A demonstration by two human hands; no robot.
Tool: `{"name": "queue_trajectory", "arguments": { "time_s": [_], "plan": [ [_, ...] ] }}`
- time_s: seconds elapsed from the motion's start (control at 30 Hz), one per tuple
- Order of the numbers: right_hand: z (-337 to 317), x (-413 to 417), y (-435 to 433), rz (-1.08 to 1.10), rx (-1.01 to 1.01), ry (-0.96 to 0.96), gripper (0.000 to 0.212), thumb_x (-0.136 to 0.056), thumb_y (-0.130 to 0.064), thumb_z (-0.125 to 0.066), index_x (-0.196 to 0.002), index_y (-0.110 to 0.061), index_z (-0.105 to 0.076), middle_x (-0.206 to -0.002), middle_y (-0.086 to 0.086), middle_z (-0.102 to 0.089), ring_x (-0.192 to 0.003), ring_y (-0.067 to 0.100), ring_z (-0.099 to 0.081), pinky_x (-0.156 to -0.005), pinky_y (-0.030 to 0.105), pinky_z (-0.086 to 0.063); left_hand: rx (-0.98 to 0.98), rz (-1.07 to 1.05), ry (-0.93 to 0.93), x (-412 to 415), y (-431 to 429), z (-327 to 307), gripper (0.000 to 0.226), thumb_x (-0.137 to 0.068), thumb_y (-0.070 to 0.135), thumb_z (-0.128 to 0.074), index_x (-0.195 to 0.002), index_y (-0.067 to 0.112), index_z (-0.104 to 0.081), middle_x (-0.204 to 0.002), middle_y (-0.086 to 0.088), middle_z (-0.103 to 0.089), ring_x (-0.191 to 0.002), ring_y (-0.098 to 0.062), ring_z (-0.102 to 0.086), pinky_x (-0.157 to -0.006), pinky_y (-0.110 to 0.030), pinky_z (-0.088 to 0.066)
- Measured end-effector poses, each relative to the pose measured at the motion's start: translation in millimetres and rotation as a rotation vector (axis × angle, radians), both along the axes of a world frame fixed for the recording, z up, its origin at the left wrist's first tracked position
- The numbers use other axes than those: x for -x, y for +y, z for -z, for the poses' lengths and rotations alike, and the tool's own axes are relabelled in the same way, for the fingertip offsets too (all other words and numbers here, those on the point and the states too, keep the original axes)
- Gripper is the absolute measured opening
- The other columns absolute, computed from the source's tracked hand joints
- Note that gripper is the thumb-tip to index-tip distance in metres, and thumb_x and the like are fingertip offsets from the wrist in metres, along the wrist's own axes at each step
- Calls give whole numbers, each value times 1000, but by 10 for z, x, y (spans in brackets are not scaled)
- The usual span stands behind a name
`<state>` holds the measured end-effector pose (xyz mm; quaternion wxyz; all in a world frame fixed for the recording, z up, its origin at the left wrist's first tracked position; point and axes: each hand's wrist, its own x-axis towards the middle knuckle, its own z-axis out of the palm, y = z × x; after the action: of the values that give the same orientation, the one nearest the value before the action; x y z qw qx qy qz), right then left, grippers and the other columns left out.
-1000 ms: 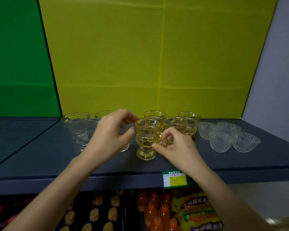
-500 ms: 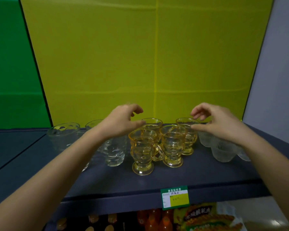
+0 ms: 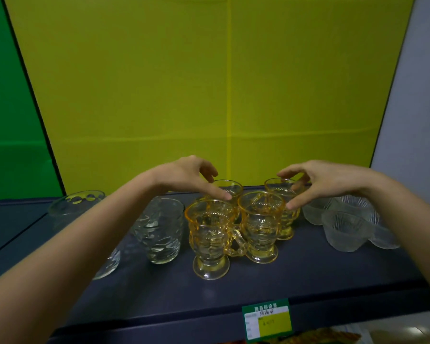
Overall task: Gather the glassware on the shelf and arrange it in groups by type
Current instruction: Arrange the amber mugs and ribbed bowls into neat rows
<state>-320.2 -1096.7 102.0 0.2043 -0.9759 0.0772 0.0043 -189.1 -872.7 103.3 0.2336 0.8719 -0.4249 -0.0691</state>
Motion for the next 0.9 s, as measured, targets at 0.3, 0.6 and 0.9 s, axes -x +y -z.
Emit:
{"name": "queue_trajectory", "arguments": {
  "time_s": [0.3,0.6,0.9],
  "plan": [
    [9,-98,-66,-68,66,-13,79,-65,-39,-78,-134,-21,-44,-93,-25,-50,-80,-1,-57,-62,9,-40,2,-15,-33,-16,-78,13,61,-62,48,-76,-113,18,-59,-107,6,-65,-85,-9,-62,-73,-23,-49],
    [33,-321,-221,-94,31,-43,81,-62,-39,-80,-132,-18,-48,-101,-11,-64,-84,4,-62,-76,20,-46,58,-56,-22,-143,-161,34,57,-69,35,-75,-117,12,-56,-109,0,-63,-78,-5,-58,-60,-11,-48],
    [63,-554,-244,-145,5,-81,77,-66,-31,-80,-133,-13,-47,-109,-8,-57,-77,-1,-55,-73,17,-44,69,-62,79,-193,-186,18,64,-69,29,-76,-123,6,-51,-118,-7,-60,-94,-18,-61,-79,-30,-54]
  ]
}}
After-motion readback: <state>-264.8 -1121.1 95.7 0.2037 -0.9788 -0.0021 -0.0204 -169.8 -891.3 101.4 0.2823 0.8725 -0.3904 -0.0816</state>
